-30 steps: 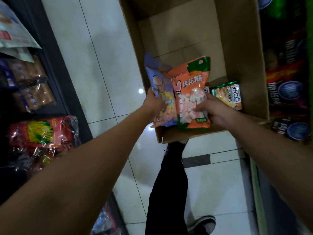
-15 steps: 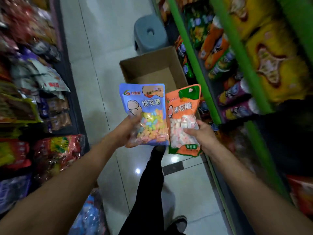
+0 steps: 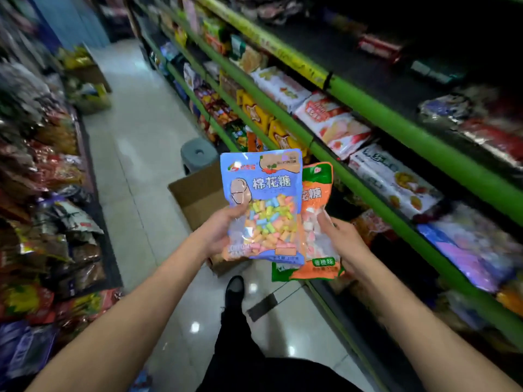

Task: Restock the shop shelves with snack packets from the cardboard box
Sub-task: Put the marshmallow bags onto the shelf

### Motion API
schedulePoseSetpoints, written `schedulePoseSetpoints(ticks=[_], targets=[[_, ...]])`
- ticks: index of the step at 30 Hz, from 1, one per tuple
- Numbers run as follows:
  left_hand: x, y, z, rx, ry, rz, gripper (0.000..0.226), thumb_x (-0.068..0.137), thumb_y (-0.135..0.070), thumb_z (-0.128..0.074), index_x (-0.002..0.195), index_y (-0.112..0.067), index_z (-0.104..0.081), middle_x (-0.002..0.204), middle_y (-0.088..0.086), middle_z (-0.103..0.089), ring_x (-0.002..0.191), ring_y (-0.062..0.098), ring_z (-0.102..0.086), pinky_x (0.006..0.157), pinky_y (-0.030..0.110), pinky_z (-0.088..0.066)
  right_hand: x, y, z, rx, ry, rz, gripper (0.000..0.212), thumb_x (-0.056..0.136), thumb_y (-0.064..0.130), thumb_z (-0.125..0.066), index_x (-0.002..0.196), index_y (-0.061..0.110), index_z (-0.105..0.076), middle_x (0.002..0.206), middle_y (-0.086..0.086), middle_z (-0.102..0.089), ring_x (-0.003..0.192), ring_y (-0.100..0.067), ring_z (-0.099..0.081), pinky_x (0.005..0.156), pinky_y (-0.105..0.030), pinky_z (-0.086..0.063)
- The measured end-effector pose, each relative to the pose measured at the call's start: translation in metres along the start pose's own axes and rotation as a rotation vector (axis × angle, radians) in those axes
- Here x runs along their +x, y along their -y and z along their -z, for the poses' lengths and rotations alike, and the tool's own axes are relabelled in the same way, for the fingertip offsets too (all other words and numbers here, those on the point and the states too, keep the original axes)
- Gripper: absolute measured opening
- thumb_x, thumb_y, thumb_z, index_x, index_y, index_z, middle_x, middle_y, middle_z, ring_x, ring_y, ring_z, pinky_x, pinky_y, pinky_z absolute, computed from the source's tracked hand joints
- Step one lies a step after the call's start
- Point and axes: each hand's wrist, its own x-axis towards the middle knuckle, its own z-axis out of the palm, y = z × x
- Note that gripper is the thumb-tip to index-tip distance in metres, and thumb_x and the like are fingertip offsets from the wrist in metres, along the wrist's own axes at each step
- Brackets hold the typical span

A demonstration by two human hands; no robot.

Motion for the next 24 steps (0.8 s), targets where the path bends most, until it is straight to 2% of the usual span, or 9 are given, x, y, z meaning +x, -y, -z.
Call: schedulePoseSetpoints(ticks=[2,4,6,9,14,17,20,22,24], targets=[[-0.011,0.012,-0.026,-0.002,0.036,0.029,0.053,0.087,-0.029,-0.056,0.137,-0.008,-0.056,0.126,0.015,-0.068,0.105,0.032,-0.071,0.086,0.045,-0.059,-0.032,0.006,0.020,0.046,-0.017,0.012,0.031,0.097,0.038,-0.058,0.095,0.010,-0.073,0.083,-0.001,-0.079,0.072,-0.010,-0.074,0.056,-0.019,-0.054],[-0.018,0.025,-0.047,0.016,0.084,0.056,0.045,0.087,-0.022,-0.056,0.130,-0.008,-0.061,0.117,0.015,-0.073,0.098,0.031,-0.074,0.082,0.044,-0.061,-0.059,0.012,0.037,0.120,-0.011,0.002,0.037,0.099,0.038,-0.056,0.104,0.005,-0.072,0.093,-0.009,-0.079,0.082,-0.020,-0.076,0.060,-0.023,-0.057],[-0.023,0.034,-0.064,0.038,0.132,0.102,0.038,0.086,-0.018,-0.058,0.121,-0.007,-0.068,0.114,0.017,-0.073,0.098,0.032,-0.073,0.089,0.047,-0.059,-0.082,0.019,0.049,0.180,-0.026,0.001,0.043,0.097,0.042,-0.056,0.109,0.004,-0.072,0.101,-0.014,-0.077,0.089,-0.027,-0.075,0.064,-0.027,-0.058],[-0.025,0.040,-0.089,0.027,0.154,0.191,0.044,0.082,-0.016,-0.065,0.124,-0.004,-0.069,0.129,0.021,-0.065,0.119,0.038,-0.063,0.106,0.059,-0.044,-0.105,0.028,0.058,0.224,-0.085,0.037,0.046,0.087,0.048,-0.057,0.097,0.007,-0.074,0.092,-0.011,-0.078,0.078,-0.020,-0.076,0.058,-0.023,-0.057],[-0.011,0.045,-0.118,-0.080,0.238,0.256,0.049,0.091,-0.025,-0.059,0.135,-0.005,-0.061,0.144,0.021,-0.055,0.138,0.040,-0.046,0.117,0.059,-0.031,-0.114,0.037,0.065,0.269,-0.197,0.019,0.049,0.081,0.048,-0.058,0.098,0.004,-0.073,0.091,-0.011,-0.078,0.074,-0.019,-0.076,0.056,-0.023,-0.056],[-0.002,0.043,-0.128,-0.157,0.307,0.291,0.054,0.089,-0.034,-0.057,0.136,-0.008,-0.061,0.144,0.019,-0.055,0.136,0.039,-0.048,0.117,0.057,-0.030,-0.115,0.041,0.064,0.286,-0.230,-0.002,0.050,0.083,0.051,-0.058,0.095,0.007,-0.078,0.097,-0.011,-0.078,0.082,-0.021,-0.076,0.059,-0.024,-0.057],[0.010,0.041,-0.140,-0.111,0.338,0.299,0.050,0.087,-0.040,-0.058,0.125,-0.010,-0.070,0.134,0.018,-0.064,0.122,0.038,-0.062,0.111,0.054,-0.040,-0.118,0.046,0.065,0.229,-0.295,-0.006,0.042,0.084,0.056,-0.059,0.088,0.021,-0.083,0.096,0.000,-0.079,0.085,-0.011,-0.075,0.062,-0.018,-0.056],[0.020,0.043,-0.147,-0.076,0.339,0.309,0.051,0.086,-0.044,-0.060,0.123,-0.013,-0.072,0.131,0.017,-0.066,0.118,0.039,-0.065,0.108,0.055,-0.043,-0.120,0.044,0.072,0.217,-0.365,-0.006,0.033,0.091,0.048,-0.063,0.086,0.022,-0.082,0.098,-0.001,-0.079,0.087,-0.014,-0.075,0.067,-0.023,-0.057],[0.029,0.048,-0.155,-0.068,0.376,0.332,0.058,0.082,-0.047,-0.065,0.129,-0.014,-0.068,0.137,0.017,-0.062,0.125,0.041,-0.059,0.113,0.058,-0.036,-0.125,0.039,0.083,0.245,-0.470,-0.019,0.024,0.094,0.028,-0.067,0.077,0.016,-0.078,0.090,-0.007,-0.078,0.075,-0.018,-0.074,0.063,-0.025,-0.055]])
